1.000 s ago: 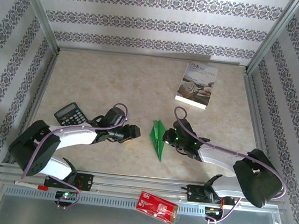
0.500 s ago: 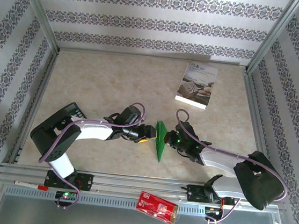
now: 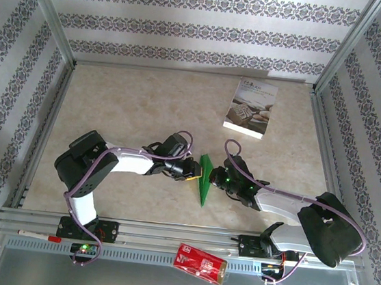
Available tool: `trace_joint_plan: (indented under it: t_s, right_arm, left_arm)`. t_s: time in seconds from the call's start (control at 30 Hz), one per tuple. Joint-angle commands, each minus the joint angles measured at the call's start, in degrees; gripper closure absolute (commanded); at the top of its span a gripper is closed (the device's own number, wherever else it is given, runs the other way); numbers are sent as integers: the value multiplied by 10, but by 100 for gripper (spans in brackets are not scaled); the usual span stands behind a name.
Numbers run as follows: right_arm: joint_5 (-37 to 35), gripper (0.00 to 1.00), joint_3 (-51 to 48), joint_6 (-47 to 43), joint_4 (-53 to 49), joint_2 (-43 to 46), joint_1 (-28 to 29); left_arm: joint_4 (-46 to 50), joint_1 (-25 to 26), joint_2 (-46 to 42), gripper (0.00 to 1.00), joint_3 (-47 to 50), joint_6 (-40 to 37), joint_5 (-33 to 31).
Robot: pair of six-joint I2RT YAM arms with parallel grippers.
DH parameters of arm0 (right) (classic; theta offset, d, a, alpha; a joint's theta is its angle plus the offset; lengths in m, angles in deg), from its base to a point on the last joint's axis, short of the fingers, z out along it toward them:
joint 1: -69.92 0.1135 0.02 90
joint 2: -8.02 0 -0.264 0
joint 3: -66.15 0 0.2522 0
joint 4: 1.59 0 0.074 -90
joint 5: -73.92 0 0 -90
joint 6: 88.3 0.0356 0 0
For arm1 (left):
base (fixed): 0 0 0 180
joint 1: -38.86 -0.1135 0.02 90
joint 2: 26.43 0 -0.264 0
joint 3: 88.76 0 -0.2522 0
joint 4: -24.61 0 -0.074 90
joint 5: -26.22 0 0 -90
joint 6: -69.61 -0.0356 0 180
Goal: Fold a paper plane with a square sheet of paper (pick it up from the middle)
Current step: Move a paper plane to the center of the table.
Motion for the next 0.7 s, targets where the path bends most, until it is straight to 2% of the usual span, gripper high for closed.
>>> trace_joint_plan:
  t_s: [0.0,0.07,0.23,0.4,0.67]
  right_arm:
    - [-13,100,-7,9,12,2,-3]
    - [-17,100,-8,9,9,6,-7]
    - [-20,100,-7,7,6,12,-22]
    - [-21,100,13,0,10,-3,-25]
    - [-10,100,56,-12,33,-70,-25]
  left_arm:
    - [15,2,2,88,-14,-10,-15]
    - [16,-6,-6,94,-4,-12,-25]
    - [28,-31,-38,98,18,-22,-42]
    - [36,-58,-58,99,36,-27,-48]
    - [51,-73,-55,99,36,-31,-53]
